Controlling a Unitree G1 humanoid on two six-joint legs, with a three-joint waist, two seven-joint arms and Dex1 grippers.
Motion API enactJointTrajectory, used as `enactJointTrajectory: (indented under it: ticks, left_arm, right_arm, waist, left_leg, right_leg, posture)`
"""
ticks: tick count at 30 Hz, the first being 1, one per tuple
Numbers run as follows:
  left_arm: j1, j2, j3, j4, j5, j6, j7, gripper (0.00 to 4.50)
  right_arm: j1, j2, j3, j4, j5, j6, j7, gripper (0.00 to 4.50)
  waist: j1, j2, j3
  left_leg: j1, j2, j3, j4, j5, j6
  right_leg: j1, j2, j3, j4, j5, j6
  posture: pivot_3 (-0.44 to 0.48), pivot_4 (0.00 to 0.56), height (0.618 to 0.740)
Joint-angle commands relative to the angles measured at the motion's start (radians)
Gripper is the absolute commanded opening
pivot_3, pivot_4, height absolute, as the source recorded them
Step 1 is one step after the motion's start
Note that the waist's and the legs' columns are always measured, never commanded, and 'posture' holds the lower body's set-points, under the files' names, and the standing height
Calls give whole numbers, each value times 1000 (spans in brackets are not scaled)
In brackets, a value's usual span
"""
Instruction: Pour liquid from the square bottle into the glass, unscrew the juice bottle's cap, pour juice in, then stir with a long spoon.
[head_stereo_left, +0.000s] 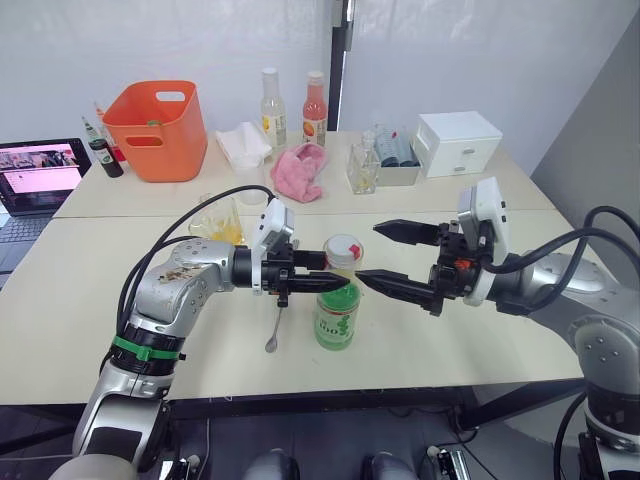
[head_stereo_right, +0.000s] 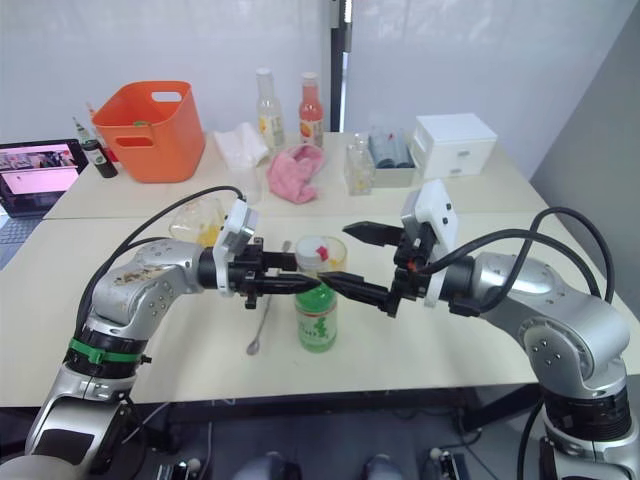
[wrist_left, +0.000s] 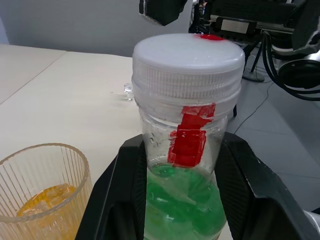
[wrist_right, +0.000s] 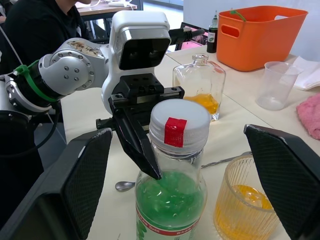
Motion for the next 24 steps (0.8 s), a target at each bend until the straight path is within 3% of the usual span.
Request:
enactJointTrajectory:
  ticks: [1, 15, 24]
  left_arm:
    - [0, -5, 4, -5, -8, -30, -29, 1421]
    - [15, -26, 1, 44, 56, -197, -53, 1418]
    - [30, -25, -5, 48, 60, -222, -55, 1418]
  right_arm:
    - [1, -14, -14, -34, 13, -7, -2, 4500]
    - [4, -12, 15, -53, -2, -13, -6, 4500]
    - [-44, 62, 94, -54, -51, -2, -106, 4500]
  waist:
    - [-1, 0, 0]
    - [1, 0, 0]
    - [1, 0, 0]
  left_leg:
    - [0, 0, 0, 0, 0, 0]
    - [0, 0, 0, 1, 0, 0]
    - [0, 0, 0, 2, 0, 0]
  right_leg:
    - [0, 0, 0, 0, 0, 0]
    - [0, 0, 0, 0, 0, 0]
    - [0, 0, 0, 0, 0, 0]
  posture:
    - [0, 150, 740]
    - [0, 150, 740]
    - [0, 150, 740]
